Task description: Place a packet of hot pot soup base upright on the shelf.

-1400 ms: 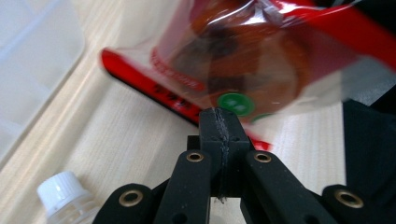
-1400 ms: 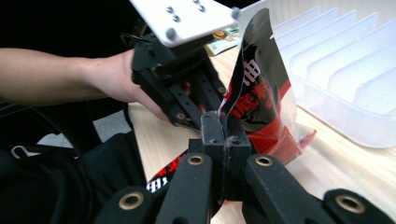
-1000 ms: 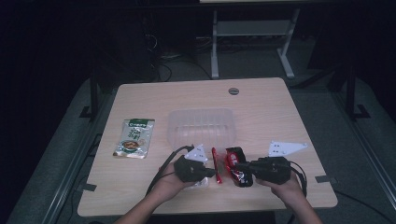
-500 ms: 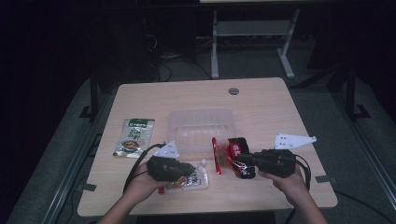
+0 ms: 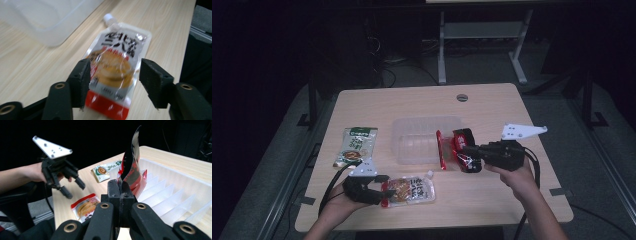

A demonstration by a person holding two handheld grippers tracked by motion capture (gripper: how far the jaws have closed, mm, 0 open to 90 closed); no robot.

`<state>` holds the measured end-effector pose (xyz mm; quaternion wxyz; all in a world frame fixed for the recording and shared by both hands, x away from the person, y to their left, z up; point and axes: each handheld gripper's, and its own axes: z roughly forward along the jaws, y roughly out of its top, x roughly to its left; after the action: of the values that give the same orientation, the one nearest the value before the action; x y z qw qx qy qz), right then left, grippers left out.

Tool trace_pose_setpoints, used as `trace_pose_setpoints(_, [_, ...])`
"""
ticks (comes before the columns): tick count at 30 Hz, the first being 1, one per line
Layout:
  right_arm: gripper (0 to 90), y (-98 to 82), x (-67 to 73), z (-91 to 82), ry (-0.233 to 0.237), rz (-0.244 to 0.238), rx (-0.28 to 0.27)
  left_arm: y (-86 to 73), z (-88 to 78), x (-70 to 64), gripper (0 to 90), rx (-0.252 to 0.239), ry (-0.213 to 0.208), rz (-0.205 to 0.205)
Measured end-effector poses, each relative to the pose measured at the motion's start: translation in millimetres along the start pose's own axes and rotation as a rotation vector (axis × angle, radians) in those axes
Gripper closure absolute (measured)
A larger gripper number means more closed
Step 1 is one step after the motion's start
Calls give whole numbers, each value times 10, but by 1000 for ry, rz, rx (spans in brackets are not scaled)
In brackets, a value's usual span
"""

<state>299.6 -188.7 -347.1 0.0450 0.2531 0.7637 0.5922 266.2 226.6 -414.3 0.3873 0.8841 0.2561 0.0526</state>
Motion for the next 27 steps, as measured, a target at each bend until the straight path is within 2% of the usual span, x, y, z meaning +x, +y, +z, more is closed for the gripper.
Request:
trace_pose_setpoints(5, [900,102,-117,69,-17,-1,-6,-121,-34,56,384,-13,42,-3])
trace_pose_setpoints(9, [899,178,-184,100,-34,-1,-13,-138,-28,74,360,-11,45,-1])
trace_pose_setpoints(11, [899,219,-223,117,-43,-1,-13,-153,4,91,316,-5,56,-11])
trace_pose_setpoints(15, [899,279,-291,149,-64,-7,-7,-156,17,108,275,-3,59,-10])
trace_pose_setpoints(27, [899,334,-476,276,-117,14,1,-190,31,162,274,7,54,-15])
